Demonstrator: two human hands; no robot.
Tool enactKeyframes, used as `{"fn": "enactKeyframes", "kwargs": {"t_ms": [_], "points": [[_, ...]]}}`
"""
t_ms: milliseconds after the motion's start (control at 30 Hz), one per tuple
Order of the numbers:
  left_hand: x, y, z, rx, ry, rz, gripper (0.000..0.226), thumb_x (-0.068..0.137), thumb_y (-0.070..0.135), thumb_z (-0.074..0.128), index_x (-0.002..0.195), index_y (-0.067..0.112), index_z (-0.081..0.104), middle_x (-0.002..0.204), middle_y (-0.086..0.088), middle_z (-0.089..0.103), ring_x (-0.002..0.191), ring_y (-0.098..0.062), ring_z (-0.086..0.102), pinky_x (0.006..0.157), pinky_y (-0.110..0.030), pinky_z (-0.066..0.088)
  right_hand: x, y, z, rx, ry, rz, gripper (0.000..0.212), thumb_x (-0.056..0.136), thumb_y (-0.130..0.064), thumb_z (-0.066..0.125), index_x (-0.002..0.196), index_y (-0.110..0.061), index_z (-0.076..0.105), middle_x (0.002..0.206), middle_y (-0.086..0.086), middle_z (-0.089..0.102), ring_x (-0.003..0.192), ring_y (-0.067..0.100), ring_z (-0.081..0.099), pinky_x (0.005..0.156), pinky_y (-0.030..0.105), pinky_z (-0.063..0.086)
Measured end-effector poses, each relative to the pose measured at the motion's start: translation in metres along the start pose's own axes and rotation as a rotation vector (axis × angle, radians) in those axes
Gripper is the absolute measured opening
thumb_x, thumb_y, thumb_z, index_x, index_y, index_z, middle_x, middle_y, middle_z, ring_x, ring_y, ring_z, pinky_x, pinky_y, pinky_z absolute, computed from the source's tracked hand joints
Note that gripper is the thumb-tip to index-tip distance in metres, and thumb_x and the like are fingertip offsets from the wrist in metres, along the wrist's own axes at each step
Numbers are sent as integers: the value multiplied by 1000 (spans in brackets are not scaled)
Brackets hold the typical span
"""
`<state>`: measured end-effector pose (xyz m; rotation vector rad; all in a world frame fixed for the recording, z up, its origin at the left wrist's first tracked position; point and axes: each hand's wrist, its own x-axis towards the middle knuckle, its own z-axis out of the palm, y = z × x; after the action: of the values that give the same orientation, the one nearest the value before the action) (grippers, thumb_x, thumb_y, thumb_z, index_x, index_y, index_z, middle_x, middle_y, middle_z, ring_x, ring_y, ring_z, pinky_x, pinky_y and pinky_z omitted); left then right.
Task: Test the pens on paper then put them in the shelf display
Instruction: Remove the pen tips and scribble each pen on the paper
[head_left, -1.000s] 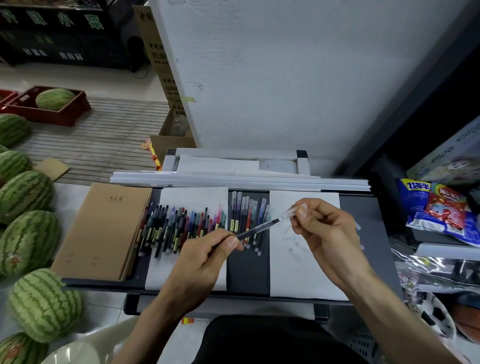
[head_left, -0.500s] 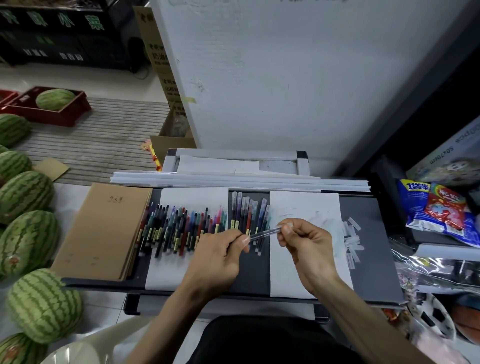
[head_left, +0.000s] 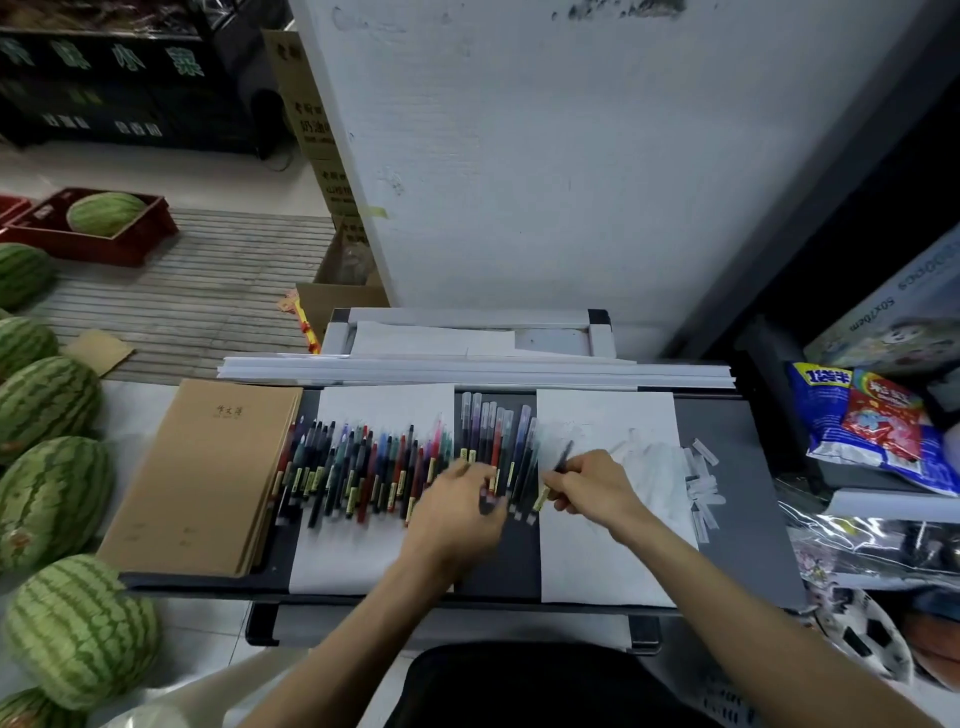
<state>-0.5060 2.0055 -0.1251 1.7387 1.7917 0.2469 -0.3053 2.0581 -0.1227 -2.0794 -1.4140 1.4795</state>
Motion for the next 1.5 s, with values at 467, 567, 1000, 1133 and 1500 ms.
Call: {"fn": "enactKeyframes", "kwargs": {"t_ms": [467, 567, 1000, 1133, 1500], "points": [[36, -23, 23, 189, -48, -8, 80, 90, 9, 67, 157, 30, 29, 167, -7, 13, 152, -34, 25, 98, -48, 54, 49, -18, 33, -263, 172, -20, 20, 85, -19, 68, 79, 0, 69, 72, 9, 67, 65, 24, 65, 49, 25, 45], [37, -22, 22, 166, -37, 4, 76, 92, 10, 66, 158, 26, 31, 166, -10, 17, 151, -35, 28, 106, -48, 49, 52, -26, 35, -257, 192, -35, 22, 88, -20, 69, 76, -2, 65, 73, 10, 66, 66, 26, 64, 49, 25, 41], [44, -11, 31, 287, -3, 90, 83, 84, 48, 74, 155, 30, 34, 162, -7, 24, 150, -31, 24, 99, -47, 53, 49, -11, 38, -383, 206, -132, 17, 96, -23, 68, 103, -7, 71, 99, 12, 72, 90, 30, 69, 77, 36, 59], [47, -12, 33, 288, 10, 81, 79, 85, 46, 73, 154, 27, 39, 160, -5, 29, 148, -28, 25, 100, -44, 53, 43, -2, 40, -417, 187, -181, 17, 98, -22, 66, 106, -8, 72, 100, 10, 73, 92, 28, 70, 82, 37, 60], [43, -18, 18, 359, -44, 149, 64, 93, 42, 64, 152, 29, 43, 161, -6, 33, 149, -28, 31, 111, -48, 45, 21, 34, -23, -905, 253, -427, 28, 104, -28, 46, 124, -14, 61, 120, 4, 63, 105, 25, 64, 82, 35, 52]]}}
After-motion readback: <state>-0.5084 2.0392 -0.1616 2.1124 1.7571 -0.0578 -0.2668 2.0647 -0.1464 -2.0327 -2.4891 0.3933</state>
